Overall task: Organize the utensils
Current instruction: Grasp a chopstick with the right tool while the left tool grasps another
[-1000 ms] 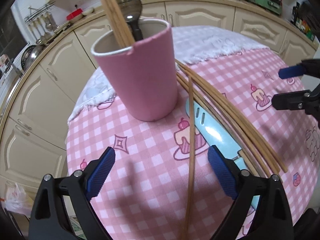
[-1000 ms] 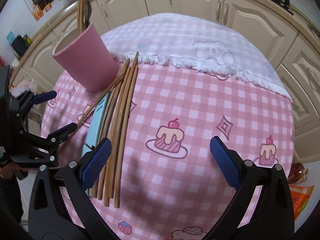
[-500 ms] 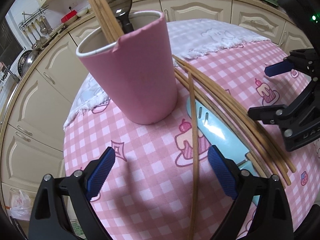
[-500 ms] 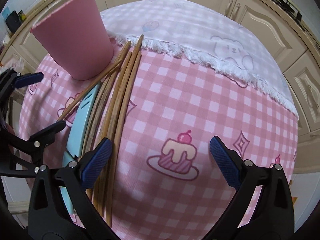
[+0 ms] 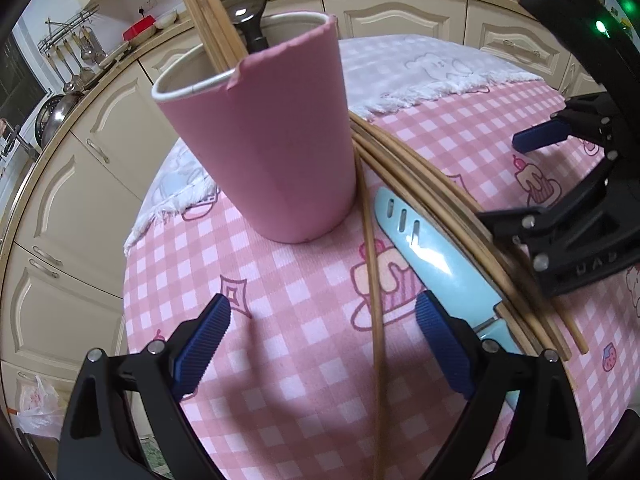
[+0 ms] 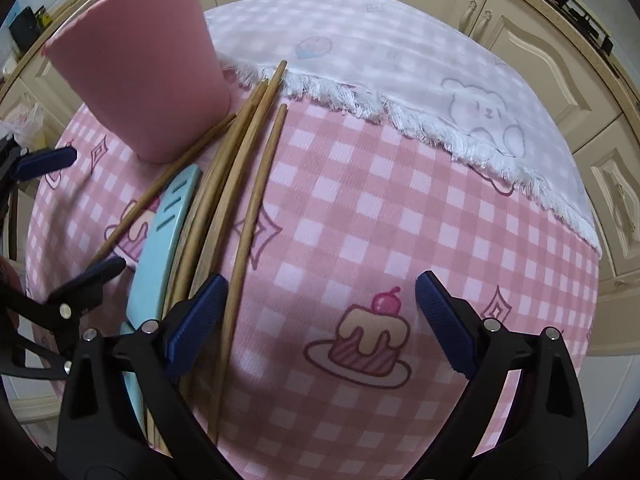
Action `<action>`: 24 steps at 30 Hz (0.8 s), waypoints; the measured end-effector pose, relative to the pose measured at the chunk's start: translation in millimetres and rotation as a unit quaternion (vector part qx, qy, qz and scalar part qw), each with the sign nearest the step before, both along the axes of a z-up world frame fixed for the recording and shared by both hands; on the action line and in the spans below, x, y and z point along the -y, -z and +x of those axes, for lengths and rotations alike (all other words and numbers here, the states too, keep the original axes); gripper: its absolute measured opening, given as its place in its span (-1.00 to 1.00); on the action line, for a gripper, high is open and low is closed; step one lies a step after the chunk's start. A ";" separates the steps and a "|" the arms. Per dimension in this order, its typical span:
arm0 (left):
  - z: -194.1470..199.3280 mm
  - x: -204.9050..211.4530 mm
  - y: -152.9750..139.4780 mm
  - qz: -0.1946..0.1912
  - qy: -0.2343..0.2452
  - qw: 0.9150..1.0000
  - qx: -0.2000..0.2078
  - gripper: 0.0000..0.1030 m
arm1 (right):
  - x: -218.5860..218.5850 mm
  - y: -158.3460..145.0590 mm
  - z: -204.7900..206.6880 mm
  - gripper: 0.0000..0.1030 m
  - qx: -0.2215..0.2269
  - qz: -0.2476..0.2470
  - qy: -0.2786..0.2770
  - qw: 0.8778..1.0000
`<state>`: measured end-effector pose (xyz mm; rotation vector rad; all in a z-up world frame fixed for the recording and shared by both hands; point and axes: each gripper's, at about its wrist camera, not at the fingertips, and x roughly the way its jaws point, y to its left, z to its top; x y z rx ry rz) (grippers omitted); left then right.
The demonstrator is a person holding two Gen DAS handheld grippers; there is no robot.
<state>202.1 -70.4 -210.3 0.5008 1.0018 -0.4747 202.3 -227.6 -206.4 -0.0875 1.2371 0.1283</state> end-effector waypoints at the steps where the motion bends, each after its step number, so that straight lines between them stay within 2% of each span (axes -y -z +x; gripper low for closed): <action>1: 0.1 0.6 0.3 0.001 0.000 1.000 -0.001 0.78 | 1.5 -0.9 -0.5 0.61 0.000 0.002 0.003 1.000; 5: 4.5 3.9 0.3 0.002 0.000 1.000 -0.008 0.77 | 5.2 -2.9 9.6 0.16 -0.009 0.013 0.005 1.000; 6: 5.3 5.1 0.7 0.001 -0.001 1.000 -0.012 0.75 | 3.4 -3.4 13.3 0.13 -0.015 0.015 0.003 1.000; 8: 9.7 7.6 1.8 0.005 0.000 1.000 -0.028 0.37 | -1.6 -3.0 19.4 0.11 -0.028 0.013 -0.007 0.999; 12: 17.0 12.2 2.2 -0.005 0.007 0.998 -0.068 -0.03 | -8.3 -3.9 35.1 -0.07 -0.049 0.006 -0.020 0.999; 15: 17.8 19.4 1.2 -0.010 0.025 0.995 -0.097 -0.49 | -15.4 -6.2 44.0 -0.38 -0.058 0.000 -0.035 0.998; 16: 17.0 21.6 0.9 -0.012 0.031 0.994 -0.102 -0.74 | -19.1 -6.7 43.9 -0.59 -0.059 0.002 -0.045 0.997; 17: 15.5 24.9 0.8 -0.011 0.039 0.994 -0.106 -0.88 | -21.9 -7.2 43.1 -0.79 -0.060 0.003 -0.053 0.997; 19: 12.2 28.9 0.4 0.001 0.042 0.994 -0.101 -0.89 | -21.9 -7.4 40.0 -0.89 -0.061 0.012 -0.052 0.997; 24: -0.1 26.7 -4.3 -0.003 0.034 0.995 -0.094 -0.92 | 2.9 -11.0 26.6 -0.89 -0.046 0.076 -0.024 0.996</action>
